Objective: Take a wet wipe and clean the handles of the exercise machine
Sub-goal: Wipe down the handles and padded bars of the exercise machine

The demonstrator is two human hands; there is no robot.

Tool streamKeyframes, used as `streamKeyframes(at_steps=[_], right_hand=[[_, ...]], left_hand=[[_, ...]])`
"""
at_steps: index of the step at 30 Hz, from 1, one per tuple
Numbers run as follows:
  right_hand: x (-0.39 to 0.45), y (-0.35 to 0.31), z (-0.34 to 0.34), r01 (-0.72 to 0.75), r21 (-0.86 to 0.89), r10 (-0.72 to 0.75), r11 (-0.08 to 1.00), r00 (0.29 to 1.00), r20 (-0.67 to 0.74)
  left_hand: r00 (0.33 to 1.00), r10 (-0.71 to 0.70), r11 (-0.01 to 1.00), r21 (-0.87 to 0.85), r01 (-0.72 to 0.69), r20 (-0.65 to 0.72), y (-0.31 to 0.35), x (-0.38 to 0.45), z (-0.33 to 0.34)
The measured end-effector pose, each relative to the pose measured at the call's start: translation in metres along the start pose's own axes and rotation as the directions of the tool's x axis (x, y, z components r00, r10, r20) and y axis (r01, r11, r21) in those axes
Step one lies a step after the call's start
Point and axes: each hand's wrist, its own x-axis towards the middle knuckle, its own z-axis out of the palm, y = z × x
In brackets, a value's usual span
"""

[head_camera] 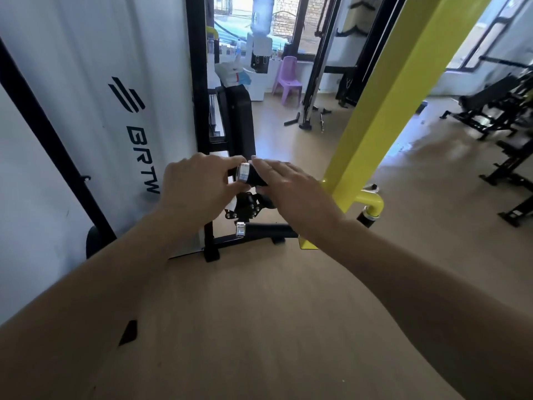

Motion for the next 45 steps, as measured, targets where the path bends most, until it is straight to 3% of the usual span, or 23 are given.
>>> streamKeyframes(at_steps=[3, 7, 12, 16, 20, 24, 27, 31, 38, 42, 45], right_hand=[[-0.007, 0.015, -0.020, -0.005, -0.141, 0.024, 0.990, 0.991, 0.131], [-0.012, 0.026, -0.020, -0.090, -0.256, 0.133, 0.962, 0.979, 0.154], [-0.001, 0.029, 0.003, -0.035, -0.056, 0.041, 0.998, 0.994, 0.101], [0.015, 0.014, 0.011, 0.059, 0.008, -0.059, 0.998, 0.998, 0.019], [0.019, 0.008, -0.007, 0.045, 0.082, -0.059, 0.996, 0.984, 0.171], [0.005, 0.031, -0.034, -0.091, 0.002, 0.082, 0.996, 0.906, 0.416], [0.002, 0.028, -0.028, -0.066, -0.114, 0.102, 0.991, 0.933, 0.344], [0.006, 0.026, -0.016, -0.016, -0.122, 0.048, 0.992, 0.963, 0.267], [0.024, 0.014, -0.004, 0.158, 0.076, -0.167, 0.984, 0.977, 0.129], [0.019, 0.020, -0.026, 0.068, 0.134, -0.107, 0.989, 0.943, 0.316], [0.012, 0.036, -0.046, 0.032, -0.102, 0.019, 0.994, 0.886, 0.464]], left_hand=[[0.999, -0.034, 0.999, -0.008, 0.034, 0.019, 0.002, 0.000, -0.001], [0.998, -0.064, 0.997, -0.041, 0.065, 0.030, 0.006, 0.001, 0.000], [0.997, -0.076, 0.994, -0.080, 0.078, 0.029, 0.003, 0.002, 0.003], [0.998, -0.060, 0.998, -0.006, 0.060, 0.011, 0.005, 0.004, 0.003], [0.997, -0.077, 0.996, 0.038, 0.076, 0.013, 0.005, 0.004, 0.003], [0.994, -0.101, 0.995, 0.003, 0.101, 0.046, 0.003, 0.005, 0.004], [0.993, -0.105, 0.994, -0.017, 0.106, 0.052, 0.004, 0.004, 0.007], [0.993, -0.106, 0.991, -0.071, 0.110, 0.061, 0.003, 0.005, 0.007], [0.999, -0.050, 0.997, 0.061, 0.050, 0.003, 0.009, 0.007, 0.005], [0.997, -0.071, 0.997, 0.024, 0.071, 0.008, 0.010, 0.003, 0.003], [0.997, -0.073, 0.997, 0.021, 0.073, 0.010, 0.012, 0.003, 0.001]])
